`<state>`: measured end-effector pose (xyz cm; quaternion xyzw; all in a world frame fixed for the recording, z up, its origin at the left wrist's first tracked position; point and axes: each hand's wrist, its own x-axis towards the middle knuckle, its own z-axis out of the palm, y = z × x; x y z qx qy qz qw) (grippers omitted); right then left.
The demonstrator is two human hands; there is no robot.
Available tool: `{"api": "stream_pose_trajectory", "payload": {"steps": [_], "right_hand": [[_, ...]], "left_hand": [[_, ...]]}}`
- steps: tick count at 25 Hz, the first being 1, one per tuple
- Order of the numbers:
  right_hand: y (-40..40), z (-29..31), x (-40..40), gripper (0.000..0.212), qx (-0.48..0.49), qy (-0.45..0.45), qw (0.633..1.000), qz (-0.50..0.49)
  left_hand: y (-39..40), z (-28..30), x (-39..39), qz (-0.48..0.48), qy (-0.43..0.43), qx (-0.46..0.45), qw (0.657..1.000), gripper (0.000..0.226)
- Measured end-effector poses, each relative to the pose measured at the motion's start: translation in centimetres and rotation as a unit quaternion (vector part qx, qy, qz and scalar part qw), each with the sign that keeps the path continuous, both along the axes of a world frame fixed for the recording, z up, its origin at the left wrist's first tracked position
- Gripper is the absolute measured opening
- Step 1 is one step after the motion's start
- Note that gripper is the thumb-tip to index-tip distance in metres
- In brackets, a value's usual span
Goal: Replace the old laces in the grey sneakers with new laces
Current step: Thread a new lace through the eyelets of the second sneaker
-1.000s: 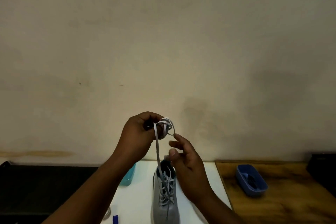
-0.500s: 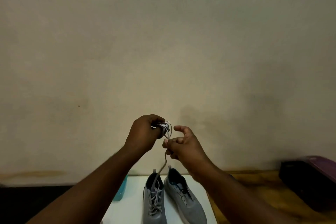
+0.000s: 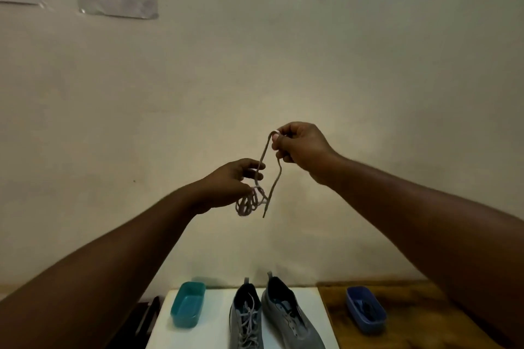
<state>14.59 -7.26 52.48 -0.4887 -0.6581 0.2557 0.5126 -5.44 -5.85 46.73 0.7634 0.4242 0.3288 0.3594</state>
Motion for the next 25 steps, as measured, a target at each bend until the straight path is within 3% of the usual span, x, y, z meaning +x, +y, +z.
{"api": "stream_pose_trajectory", "payload": {"steps": [4, 7, 9, 12, 15, 17, 19, 22, 24, 25], "right_hand": [[1.2, 4.9, -0.5, 0.012, 0.015, -0.03, 0.999, 0.008], [1.2, 7.1, -0.6, 0.015, 0.007, -0.034, 0.999, 0.004], [0.6, 7.9, -1.1, 0.016, -0.024, -0.04, 0.998, 0.052], [0.0, 8.9, -2.0, 0.016, -0.012, -0.063, 0.996, 0.061], [0.3, 10.6, -0.7, 0.017, 0.057, 0.002, 0.997, -0.047], [1.2, 12.4, 1.9, 0.017, 0.115, 0.076, 0.979, -0.147], [2.3, 14.0, 5.3, 0.017, 0.139, 0.12, 0.955, -0.233], [4.1, 14.0, 9.9, 0.017, 0.001, 0.089, 0.966, -0.244], [5.0, 11.7, 11.0, 0.024, -0.104, -0.012, 0.956, -0.275], [5.0, 10.4, 10.7, 0.026, -0.109, -0.076, 0.945, -0.299]], "left_hand": [[-0.5, 2.7, 0.1, -0.026, -0.167, -0.078, 0.983, 0.027], [-0.5, 3.7, 0.7, -0.016, -0.217, -0.064, 0.974, 0.034], [-0.8, 3.9, 1.6, 0.002, -0.221, -0.026, 0.975, 0.046], [-0.8, 3.8, 2.9, 0.022, -0.197, 0.029, 0.98, 0.022], [-0.6, 2.5, 2.2, 0.021, -0.14, -0.008, 0.99, 0.011], [-0.3, 1.0, 0.7, 0.024, -0.081, -0.024, 0.996, 0.016], [0.1, -0.6, -1.0, 0.007, -0.093, -0.051, 0.994, 0.021], [0.6, -1.6, -2.3, 0.029, -0.123, -0.052, 0.991, 0.031], [0.9, -1.1, -2.1, 0.077, -0.127, 0.01, 0.989, 0.033], [0.9, -0.5, -1.7, 0.091, -0.138, 0.041, 0.985, 0.033]]}}
